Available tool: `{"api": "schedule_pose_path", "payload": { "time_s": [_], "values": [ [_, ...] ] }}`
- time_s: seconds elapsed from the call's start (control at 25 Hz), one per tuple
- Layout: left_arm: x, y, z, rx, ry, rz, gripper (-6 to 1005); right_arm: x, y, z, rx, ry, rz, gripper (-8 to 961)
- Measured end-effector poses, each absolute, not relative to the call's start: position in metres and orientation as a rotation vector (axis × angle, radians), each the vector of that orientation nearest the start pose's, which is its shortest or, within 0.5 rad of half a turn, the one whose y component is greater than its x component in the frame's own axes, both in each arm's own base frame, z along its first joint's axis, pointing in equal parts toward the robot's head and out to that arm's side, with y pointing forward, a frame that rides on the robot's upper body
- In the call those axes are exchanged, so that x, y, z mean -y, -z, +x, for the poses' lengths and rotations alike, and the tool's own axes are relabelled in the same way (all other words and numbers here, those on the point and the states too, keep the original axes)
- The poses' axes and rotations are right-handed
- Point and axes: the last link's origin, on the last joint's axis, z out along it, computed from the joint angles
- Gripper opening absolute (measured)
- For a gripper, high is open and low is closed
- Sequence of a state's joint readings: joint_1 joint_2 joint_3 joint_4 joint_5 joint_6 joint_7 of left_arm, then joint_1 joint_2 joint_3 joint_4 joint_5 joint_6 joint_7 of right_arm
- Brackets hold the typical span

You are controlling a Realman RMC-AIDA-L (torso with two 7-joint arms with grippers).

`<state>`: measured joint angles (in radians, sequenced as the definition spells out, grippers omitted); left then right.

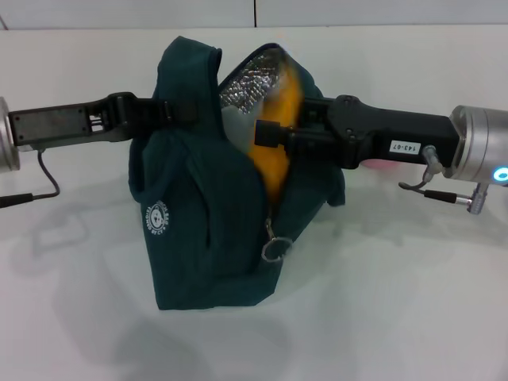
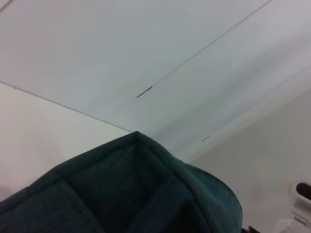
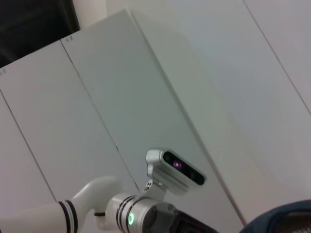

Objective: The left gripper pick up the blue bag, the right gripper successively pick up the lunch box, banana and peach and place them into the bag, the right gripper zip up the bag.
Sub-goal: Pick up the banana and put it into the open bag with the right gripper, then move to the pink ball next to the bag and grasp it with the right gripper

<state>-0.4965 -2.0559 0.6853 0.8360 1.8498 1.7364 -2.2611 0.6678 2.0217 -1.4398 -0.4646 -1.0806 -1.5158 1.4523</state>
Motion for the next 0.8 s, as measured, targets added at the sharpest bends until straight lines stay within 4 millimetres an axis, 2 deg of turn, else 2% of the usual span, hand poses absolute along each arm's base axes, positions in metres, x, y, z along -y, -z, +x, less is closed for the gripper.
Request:
{"api": "schedule_pose_path", "payload": {
  "time_s": [0.24,0.4,0.68,0.8],
  "values": [
    [-0.328,-0.049,-0.234,1.601,1.043,-2.506,41,-0.342,0.037,0.155,-0.664,-1.300,-2.842,624],
    [-0.327,-0.049,-0.235,1.608,1.042,-2.501,41,-0.344,0.030,0.160,-0.666,-1.314,-2.799,663],
    [-0.325,-0.048,-0.239,1.619,1.042,-2.490,42,-0.349,-0.009,0.174,-0.616,-1.434,-2.632,664],
    [-0.323,-0.048,-0.240,1.624,1.042,-2.485,42,-0.353,-0.025,0.187,-0.587,-1.407,-2.571,664]
  ]
}}
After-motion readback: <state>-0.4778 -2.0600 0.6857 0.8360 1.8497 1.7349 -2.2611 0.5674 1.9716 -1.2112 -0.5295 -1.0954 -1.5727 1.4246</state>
